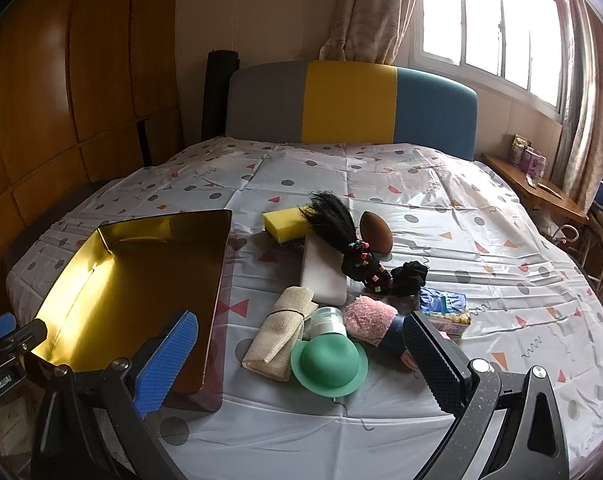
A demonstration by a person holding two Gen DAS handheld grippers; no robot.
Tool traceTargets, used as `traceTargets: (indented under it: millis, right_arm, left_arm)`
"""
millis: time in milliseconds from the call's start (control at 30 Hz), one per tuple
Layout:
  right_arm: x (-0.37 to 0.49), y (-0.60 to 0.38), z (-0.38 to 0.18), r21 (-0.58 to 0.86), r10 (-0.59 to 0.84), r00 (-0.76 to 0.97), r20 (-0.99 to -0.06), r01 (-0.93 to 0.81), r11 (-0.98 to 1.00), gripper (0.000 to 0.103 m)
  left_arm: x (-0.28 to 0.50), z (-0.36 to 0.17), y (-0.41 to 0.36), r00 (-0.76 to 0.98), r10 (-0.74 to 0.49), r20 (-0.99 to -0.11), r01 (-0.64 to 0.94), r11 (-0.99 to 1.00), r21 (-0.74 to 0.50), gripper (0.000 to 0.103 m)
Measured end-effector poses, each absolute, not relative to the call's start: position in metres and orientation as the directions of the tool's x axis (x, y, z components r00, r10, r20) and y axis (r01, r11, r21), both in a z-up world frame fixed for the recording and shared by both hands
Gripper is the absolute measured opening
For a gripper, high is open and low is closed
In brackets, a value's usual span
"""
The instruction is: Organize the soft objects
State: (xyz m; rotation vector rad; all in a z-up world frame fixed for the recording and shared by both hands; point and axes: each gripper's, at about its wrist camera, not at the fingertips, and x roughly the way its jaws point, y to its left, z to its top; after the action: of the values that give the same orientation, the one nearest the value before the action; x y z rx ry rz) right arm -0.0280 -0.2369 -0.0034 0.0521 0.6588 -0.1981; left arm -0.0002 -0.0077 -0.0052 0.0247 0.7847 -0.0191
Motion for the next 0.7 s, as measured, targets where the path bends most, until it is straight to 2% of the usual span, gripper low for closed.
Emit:
traceTargets:
  millis: [700]
  right_arm:
    - [-0.02,-0.316,0.016,-0.029,-0.24,0.759,-0.606,0.28,0.96,0.103]
  left_arm:
    - [0.007,0.004,-0.041,0.712,-0.063,-0.699,0.131,0.99,0.045,0.059]
